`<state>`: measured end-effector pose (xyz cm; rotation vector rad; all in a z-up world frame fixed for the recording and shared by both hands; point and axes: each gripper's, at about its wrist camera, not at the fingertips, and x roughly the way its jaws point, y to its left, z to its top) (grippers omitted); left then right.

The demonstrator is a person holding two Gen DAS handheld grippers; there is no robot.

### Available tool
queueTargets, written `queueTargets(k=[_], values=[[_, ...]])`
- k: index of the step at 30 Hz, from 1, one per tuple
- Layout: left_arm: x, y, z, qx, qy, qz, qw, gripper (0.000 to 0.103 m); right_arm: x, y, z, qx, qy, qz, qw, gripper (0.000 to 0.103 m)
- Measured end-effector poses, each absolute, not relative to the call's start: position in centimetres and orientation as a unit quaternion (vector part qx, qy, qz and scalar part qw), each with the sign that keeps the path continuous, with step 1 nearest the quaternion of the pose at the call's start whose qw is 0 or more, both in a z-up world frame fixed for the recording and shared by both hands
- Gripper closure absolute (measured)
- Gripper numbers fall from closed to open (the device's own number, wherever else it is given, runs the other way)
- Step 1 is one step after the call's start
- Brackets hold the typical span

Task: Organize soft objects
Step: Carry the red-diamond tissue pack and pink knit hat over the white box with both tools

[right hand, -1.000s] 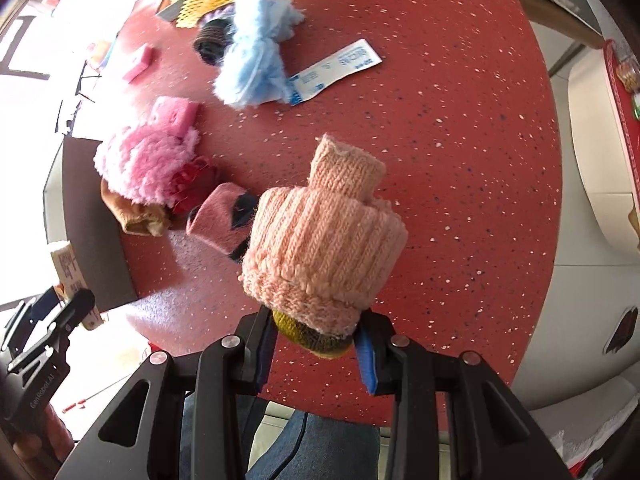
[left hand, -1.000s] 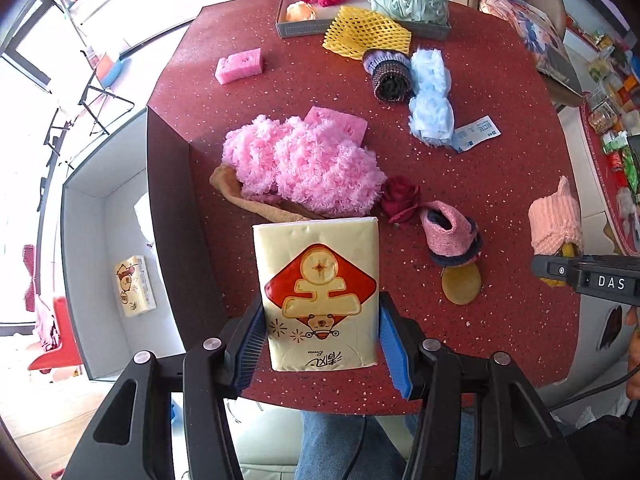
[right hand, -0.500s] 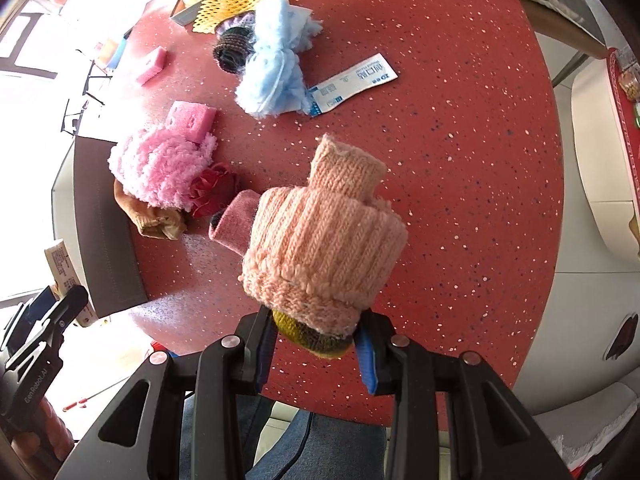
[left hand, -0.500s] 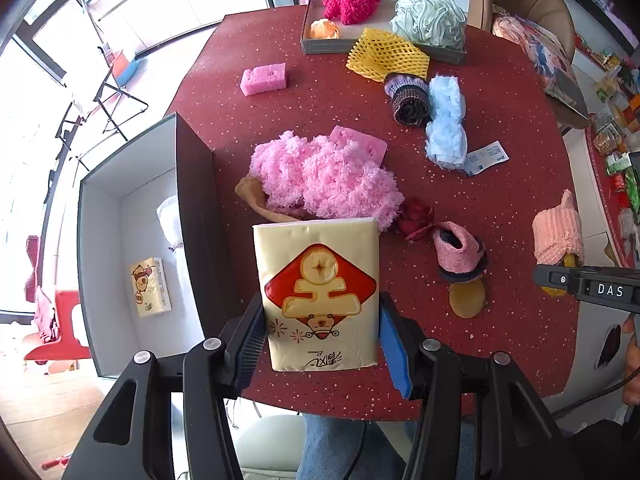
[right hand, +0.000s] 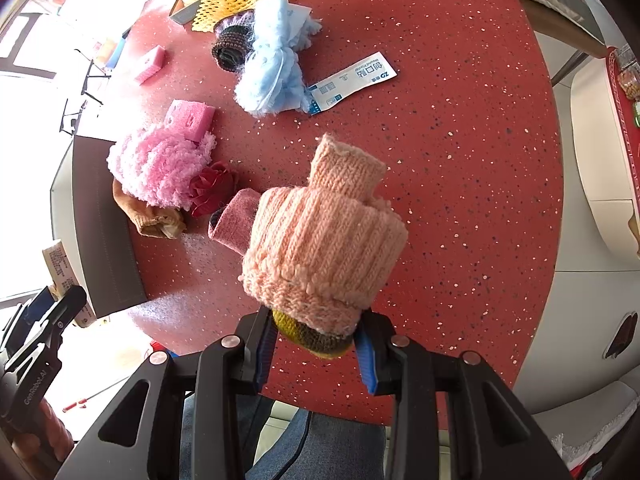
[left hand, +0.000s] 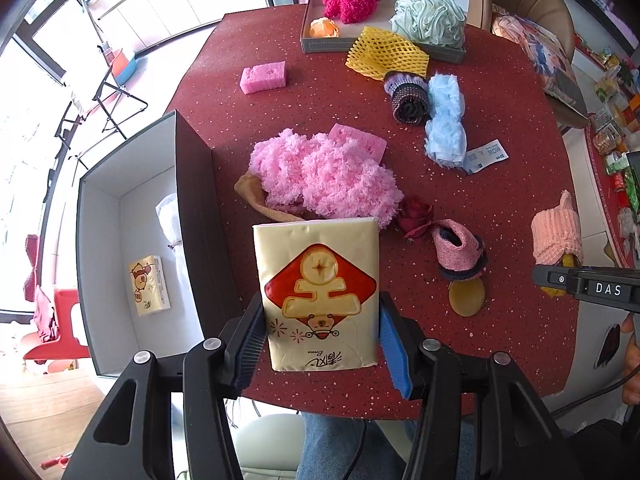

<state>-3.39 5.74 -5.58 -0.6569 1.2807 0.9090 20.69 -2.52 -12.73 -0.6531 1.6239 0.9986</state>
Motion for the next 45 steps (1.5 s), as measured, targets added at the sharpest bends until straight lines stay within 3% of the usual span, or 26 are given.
queueTargets(k=[26,36,45], values=[[-6.9,9.0,-5.1,-0.300,0.538,0.384,0.688,0.049,19.0,-2.3,-12.7,-0.255,0.683,0.381,0.569,0.065],[-13.4,11.7,-4.5,-0.308,0.513,0.384,0.704,0.049,13.2,-0.1,-12.1,-0.253,0.676,0.363,0.589,0.065],[-21.0,13.8,-4.7,-0.324,0.482,0.431,0.691,0.049,5.3,5.4,-9.6,-0.306,0.621,0.419,0.588,0.065]])
